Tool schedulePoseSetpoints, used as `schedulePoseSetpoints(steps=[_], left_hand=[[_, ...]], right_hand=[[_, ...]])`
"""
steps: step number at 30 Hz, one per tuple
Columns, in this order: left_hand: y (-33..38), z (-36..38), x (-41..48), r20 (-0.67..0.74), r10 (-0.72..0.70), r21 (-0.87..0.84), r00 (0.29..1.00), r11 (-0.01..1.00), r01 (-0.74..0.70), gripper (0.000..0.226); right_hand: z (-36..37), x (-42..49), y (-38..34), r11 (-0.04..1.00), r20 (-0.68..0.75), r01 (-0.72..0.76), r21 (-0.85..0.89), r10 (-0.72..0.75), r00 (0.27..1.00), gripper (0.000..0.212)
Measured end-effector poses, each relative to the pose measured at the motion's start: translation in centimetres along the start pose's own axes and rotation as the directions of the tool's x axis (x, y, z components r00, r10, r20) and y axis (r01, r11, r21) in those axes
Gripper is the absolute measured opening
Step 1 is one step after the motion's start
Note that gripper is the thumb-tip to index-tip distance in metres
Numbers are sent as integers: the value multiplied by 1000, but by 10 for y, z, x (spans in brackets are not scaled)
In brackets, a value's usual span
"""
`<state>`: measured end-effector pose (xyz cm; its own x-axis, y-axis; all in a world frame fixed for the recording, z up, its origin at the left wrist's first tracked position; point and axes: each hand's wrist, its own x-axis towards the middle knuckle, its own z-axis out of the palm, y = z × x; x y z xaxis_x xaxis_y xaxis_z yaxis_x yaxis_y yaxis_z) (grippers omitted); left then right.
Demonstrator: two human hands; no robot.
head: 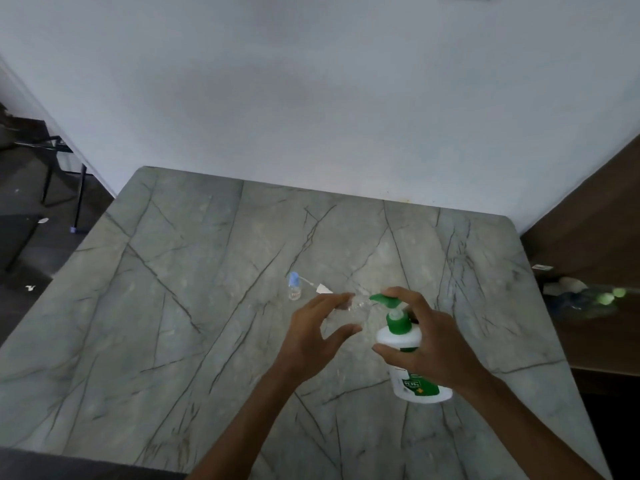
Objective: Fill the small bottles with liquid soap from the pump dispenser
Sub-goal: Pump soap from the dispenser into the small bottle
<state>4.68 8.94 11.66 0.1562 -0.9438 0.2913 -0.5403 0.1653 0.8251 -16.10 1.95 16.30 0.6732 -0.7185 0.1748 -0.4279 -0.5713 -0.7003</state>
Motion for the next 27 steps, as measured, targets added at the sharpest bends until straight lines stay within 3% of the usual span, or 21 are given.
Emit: schedulePoseSetpoints(steps=[6, 16, 22, 27], left_hand=[[-8, -15, -1, 19, 15, -8, 1000, 1000, -15, 49], [-7, -24, -13, 24, 23, -27, 999, 999, -22, 46], [8, -16, -7, -31, 11, -41, 999, 999, -12, 44], [33, 3, -1, -63, 17, -72, 998, 997, -21, 42]], right_hand=[[14, 4, -12, 999, 38, -27, -43, 29, 999, 87], [27, 6, -24, 997, -32, -44, -67, 42, 999, 80], [13, 6, -18, 999, 16, -20, 46, 19, 1000, 84], [-1, 2, -16, 998, -68, -17, 68, 22, 997, 74]])
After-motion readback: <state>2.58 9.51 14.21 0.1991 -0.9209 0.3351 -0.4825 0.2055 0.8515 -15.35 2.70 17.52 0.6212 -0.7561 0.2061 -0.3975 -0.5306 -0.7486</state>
